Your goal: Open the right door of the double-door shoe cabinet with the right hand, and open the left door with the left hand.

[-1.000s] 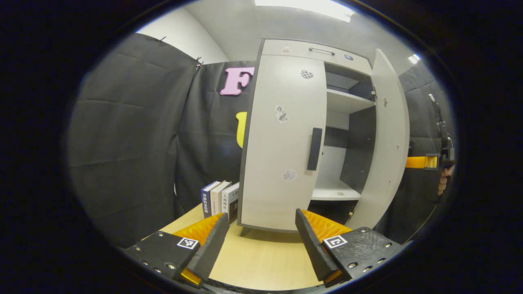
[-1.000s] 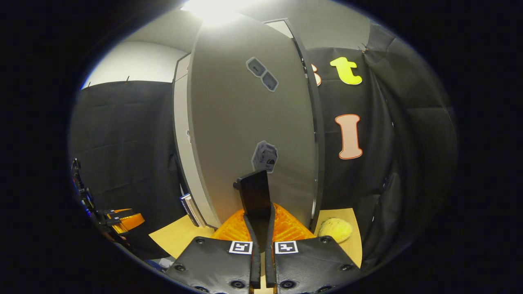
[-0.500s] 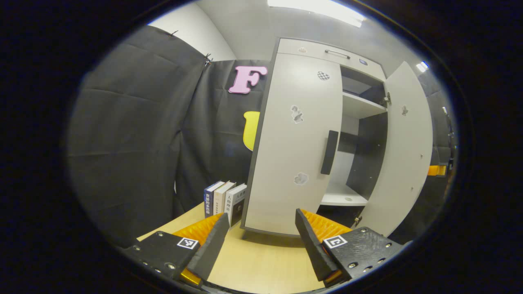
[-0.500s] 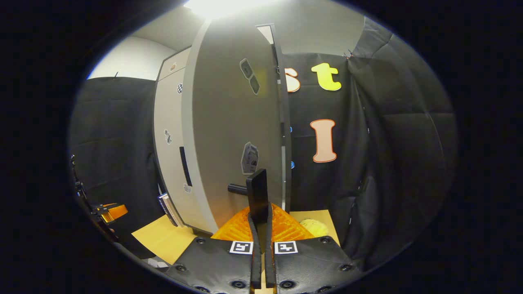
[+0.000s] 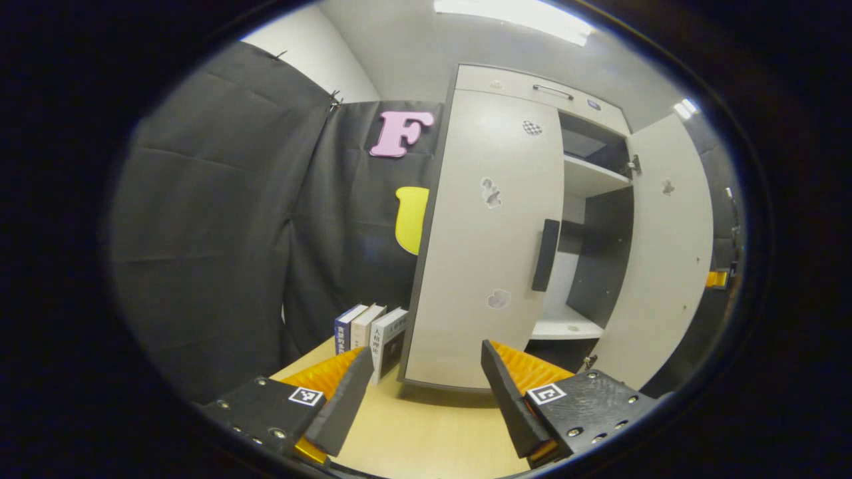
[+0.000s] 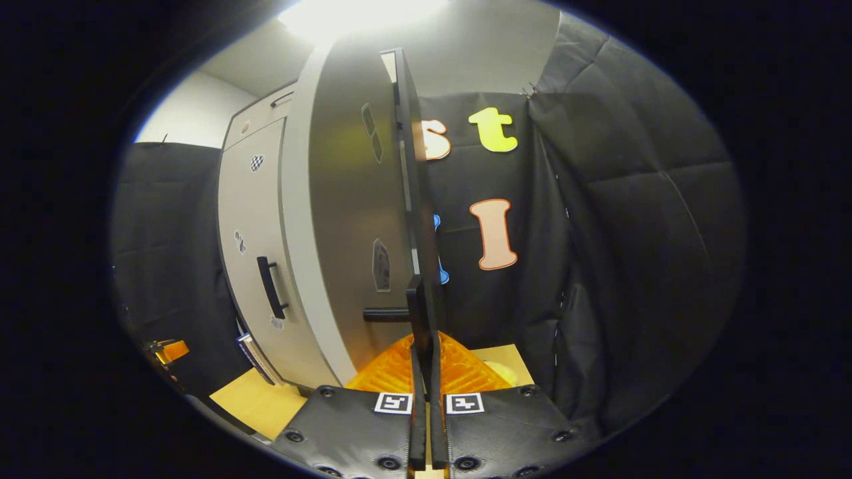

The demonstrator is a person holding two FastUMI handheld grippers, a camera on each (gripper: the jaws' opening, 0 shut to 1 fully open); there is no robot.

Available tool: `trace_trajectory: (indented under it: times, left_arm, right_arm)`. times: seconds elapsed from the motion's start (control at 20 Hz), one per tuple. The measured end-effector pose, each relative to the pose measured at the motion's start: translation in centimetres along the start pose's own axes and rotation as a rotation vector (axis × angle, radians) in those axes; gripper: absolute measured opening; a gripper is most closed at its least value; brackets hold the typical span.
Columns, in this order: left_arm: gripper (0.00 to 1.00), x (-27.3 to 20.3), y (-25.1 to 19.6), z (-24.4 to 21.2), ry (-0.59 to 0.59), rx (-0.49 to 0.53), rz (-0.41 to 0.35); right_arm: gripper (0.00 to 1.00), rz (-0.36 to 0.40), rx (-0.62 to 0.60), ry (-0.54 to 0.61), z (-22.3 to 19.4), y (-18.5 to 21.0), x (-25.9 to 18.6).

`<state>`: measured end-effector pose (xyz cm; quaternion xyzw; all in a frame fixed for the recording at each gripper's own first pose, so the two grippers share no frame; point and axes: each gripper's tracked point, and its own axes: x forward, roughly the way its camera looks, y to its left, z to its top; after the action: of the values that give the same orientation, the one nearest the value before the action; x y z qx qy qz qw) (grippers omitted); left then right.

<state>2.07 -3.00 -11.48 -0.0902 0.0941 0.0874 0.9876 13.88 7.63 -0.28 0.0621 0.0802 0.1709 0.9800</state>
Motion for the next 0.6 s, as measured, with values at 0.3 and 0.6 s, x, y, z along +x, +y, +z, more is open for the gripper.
trace_trajectory:
  times: [0.3, 0.6]
  left_arm:
    - [0.94, 1.0, -0.4, 0.2, -0.001, 0.037, -0.061]
    - [0.94, 3.1, -4.6, 1.5, -0.018, 0.065, -0.188]
  right_arm:
    - [0.05, -0.022, 0.023, 0.022, -0.9, 0.1, -1.5]
    - [0.02, -0.024, 0.093, 0.005, 0.0, 1.1, -3.5]
